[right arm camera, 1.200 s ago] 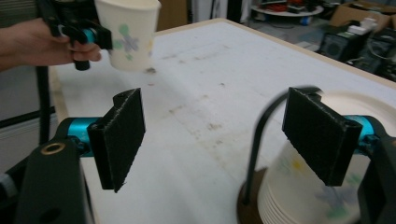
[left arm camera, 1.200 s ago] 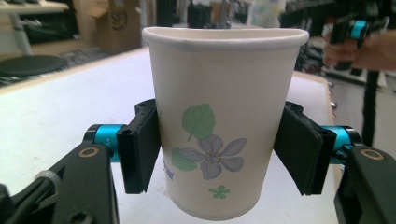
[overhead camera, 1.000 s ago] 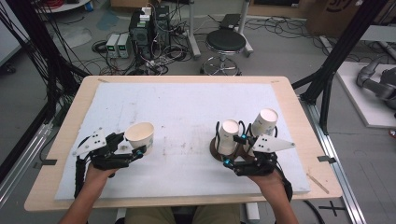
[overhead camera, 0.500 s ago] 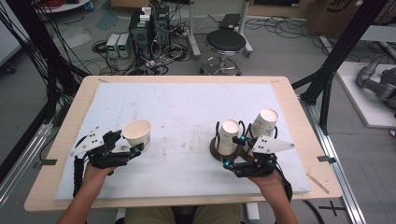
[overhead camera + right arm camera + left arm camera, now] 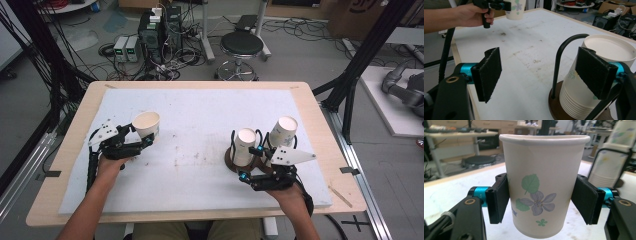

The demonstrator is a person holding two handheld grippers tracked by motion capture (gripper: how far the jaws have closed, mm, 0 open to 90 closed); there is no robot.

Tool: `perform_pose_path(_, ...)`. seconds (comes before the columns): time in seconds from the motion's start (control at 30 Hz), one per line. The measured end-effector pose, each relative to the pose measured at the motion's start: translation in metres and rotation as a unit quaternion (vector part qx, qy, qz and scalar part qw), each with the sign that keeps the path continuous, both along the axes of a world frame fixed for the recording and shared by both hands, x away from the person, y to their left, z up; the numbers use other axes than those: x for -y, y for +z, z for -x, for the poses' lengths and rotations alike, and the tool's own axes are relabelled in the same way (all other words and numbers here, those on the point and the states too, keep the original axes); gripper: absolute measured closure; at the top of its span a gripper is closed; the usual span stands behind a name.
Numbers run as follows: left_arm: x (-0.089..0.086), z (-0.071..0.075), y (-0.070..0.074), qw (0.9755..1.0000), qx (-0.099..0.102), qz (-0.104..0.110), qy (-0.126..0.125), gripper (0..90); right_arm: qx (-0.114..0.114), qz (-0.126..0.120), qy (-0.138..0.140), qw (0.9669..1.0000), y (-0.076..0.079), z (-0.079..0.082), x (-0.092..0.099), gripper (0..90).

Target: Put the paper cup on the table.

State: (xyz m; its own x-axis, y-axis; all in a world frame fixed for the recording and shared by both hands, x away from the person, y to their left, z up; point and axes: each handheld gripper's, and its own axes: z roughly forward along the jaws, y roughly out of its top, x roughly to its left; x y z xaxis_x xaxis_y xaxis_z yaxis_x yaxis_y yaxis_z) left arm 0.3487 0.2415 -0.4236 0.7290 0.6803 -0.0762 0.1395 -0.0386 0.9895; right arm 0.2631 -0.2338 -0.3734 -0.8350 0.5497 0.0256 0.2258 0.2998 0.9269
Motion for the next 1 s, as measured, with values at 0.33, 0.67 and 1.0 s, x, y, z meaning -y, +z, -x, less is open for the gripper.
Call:
perform_pose_path(0.33, 0.005, -0.016, -0.019, 0.9946, -0.066, -0.065, 0.047, 33.6, 0.003, 0.003, 0.004, 1.0000, 0.001, 0.001, -0.002, 22.0)
perform_pose_path(0.67, 0.009, -0.016, -0.025, 0.9832, -0.105, -0.134, 0.066, 33.9, 0.003, 0.003, 0.007, 1.0000, 0.001, 0.001, -0.001, 22.0)
perform_pose_path(1.0, 0.007, -0.005, -0.026, 0.9767, -0.116, -0.165, 0.074, 33.9, -0.001, 0.004, 0.004, 1.0000, 0.000, 0.003, 0.000, 22.0)
